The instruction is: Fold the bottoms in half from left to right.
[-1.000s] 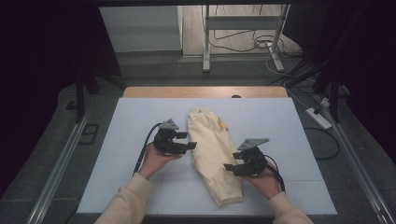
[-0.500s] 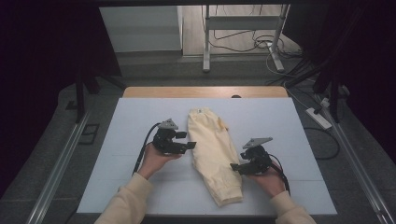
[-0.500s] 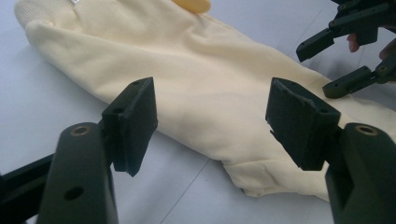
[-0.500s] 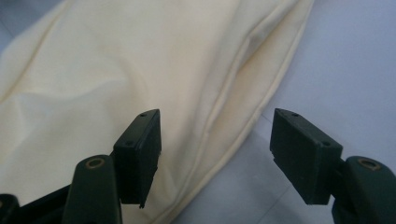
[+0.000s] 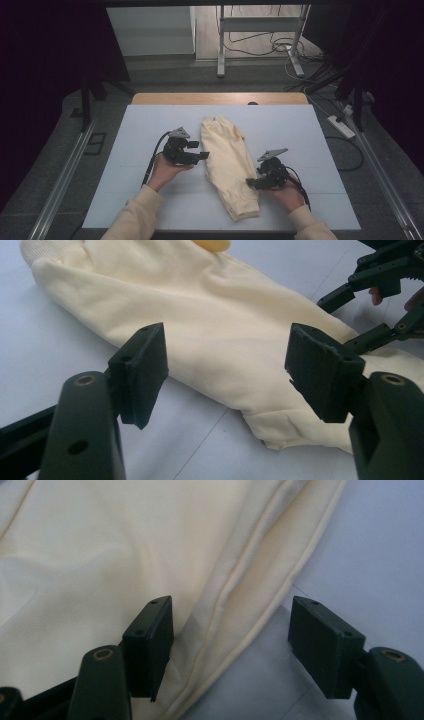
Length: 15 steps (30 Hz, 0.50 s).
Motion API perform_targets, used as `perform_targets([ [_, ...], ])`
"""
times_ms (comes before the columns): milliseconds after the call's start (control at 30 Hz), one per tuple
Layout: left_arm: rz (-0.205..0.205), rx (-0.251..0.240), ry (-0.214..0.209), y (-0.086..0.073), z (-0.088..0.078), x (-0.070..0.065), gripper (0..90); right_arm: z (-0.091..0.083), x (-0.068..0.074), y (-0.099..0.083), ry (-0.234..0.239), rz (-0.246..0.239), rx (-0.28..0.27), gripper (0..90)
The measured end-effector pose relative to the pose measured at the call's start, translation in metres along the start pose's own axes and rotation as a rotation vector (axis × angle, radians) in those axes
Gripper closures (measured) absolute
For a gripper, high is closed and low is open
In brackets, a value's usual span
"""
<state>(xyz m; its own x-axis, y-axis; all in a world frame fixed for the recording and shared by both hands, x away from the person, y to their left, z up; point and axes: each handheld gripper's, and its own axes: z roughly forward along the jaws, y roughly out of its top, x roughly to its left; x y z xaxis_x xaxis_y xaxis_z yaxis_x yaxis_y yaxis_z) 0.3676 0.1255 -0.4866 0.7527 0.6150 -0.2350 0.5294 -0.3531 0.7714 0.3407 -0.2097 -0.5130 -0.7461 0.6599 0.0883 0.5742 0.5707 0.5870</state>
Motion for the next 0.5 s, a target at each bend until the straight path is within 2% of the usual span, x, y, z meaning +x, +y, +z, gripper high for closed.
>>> perform_targets([
  [133,0.003,0.004,0.002,-0.0001,0.0007,-0.0002,33.0,-0.0003,0.0019,0.0000,0.009,-0.008,0.006,39.0],
  [233,0.002,0.005,0.003,-0.0003,0.0005,0.0003,32.9,-0.0011,0.0028,-0.0002,0.048,-0.012,0.013,45.9],
  [400,0.002,0.003,0.004,-0.0003,0.0001,0.0004,32.9,-0.0015,0.0073,0.0000,0.129,-0.026,0.036,66.8],
  [500,0.003,0.005,0.005,-0.0003,0.0005,0.0004,32.9,-0.0020,0.0100,0.0003,0.143,-0.028,0.047,71.9],
])
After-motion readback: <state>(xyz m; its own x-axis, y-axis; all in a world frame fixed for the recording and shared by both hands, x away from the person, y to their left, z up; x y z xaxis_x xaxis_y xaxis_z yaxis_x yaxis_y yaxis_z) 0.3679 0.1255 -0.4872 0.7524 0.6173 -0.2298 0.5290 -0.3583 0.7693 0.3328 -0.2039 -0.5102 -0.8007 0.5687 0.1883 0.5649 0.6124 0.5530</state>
